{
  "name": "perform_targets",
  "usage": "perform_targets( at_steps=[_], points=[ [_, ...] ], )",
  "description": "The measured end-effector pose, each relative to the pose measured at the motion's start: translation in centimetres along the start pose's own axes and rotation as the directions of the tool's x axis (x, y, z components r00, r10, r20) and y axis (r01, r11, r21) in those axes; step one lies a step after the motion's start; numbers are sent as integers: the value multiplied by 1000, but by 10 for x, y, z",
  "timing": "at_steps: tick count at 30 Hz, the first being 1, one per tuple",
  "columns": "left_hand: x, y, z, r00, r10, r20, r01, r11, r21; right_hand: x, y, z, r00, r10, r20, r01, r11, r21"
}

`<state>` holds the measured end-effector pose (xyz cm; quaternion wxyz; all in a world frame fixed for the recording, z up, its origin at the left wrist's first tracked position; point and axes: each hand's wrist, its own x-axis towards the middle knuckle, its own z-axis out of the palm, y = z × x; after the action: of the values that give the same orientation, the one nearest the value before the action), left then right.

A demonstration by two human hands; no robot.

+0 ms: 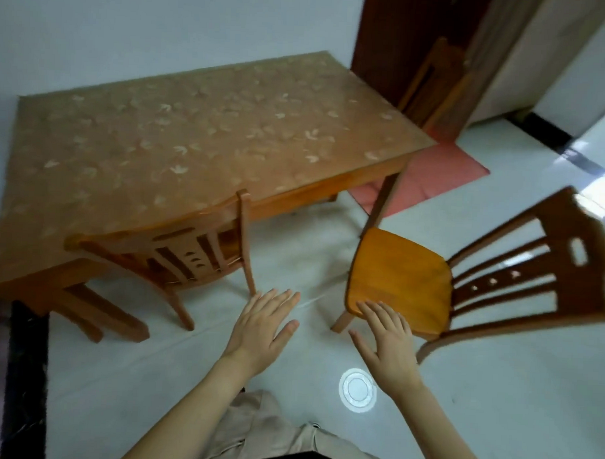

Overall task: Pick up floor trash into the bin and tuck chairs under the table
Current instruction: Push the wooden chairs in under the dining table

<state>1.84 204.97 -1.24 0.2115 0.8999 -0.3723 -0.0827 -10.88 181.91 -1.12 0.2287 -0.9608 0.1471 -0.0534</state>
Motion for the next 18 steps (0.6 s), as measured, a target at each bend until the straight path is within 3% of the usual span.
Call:
perform_targets(
  at_steps=[8, 14, 18],
  points=[
    [55, 111, 39, 938, 322, 127, -318, 947, -51, -90, 74, -52, 922, 317, -223, -314, 948, 51],
    [111, 202, 60, 832, 528, 173, -518, 850, -102, -131, 113, -89, 774, 492, -398, -488, 864, 120],
    [145, 252, 89, 755, 622, 209, -610, 782, -124, -146, 147, -102, 670, 600, -437, -594, 786, 168]
  ],
)
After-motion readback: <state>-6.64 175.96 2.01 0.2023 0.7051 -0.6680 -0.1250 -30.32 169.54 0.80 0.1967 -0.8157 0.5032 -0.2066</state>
